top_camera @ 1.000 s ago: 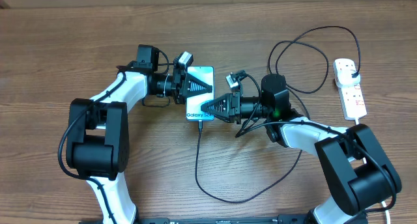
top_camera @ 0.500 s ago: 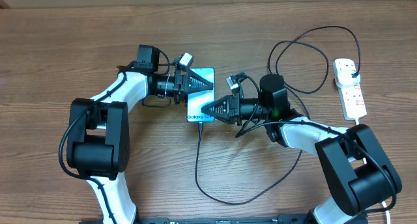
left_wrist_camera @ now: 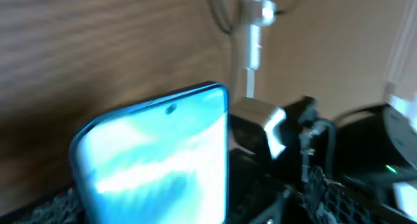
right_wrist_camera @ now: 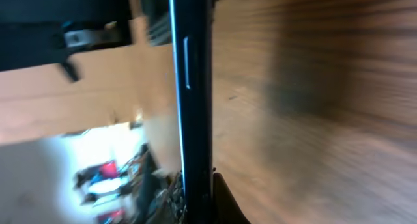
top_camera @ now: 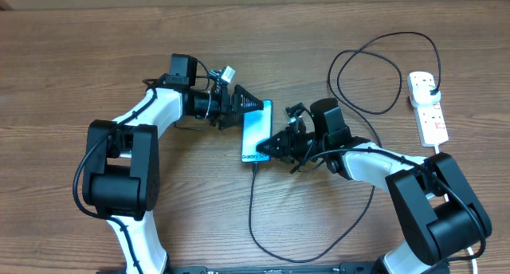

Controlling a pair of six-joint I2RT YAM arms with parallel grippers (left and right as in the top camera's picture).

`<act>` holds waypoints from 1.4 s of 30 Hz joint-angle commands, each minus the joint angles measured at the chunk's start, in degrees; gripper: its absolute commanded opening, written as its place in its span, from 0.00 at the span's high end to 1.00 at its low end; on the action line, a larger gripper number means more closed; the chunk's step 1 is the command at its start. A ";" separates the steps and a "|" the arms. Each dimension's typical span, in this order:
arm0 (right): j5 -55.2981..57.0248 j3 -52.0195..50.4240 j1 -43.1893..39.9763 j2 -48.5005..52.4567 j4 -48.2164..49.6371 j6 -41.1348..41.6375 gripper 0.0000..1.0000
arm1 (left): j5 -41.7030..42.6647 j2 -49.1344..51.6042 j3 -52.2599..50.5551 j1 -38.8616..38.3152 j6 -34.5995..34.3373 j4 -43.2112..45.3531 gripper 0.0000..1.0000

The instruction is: Plug charger to phone and switch on socket

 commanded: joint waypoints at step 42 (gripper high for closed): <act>13.88 0.07 4.96 1.11 -7.45 -2.23 0.93 | 22.05 -0.22 0.04 0.44 0.87 2.27 0.00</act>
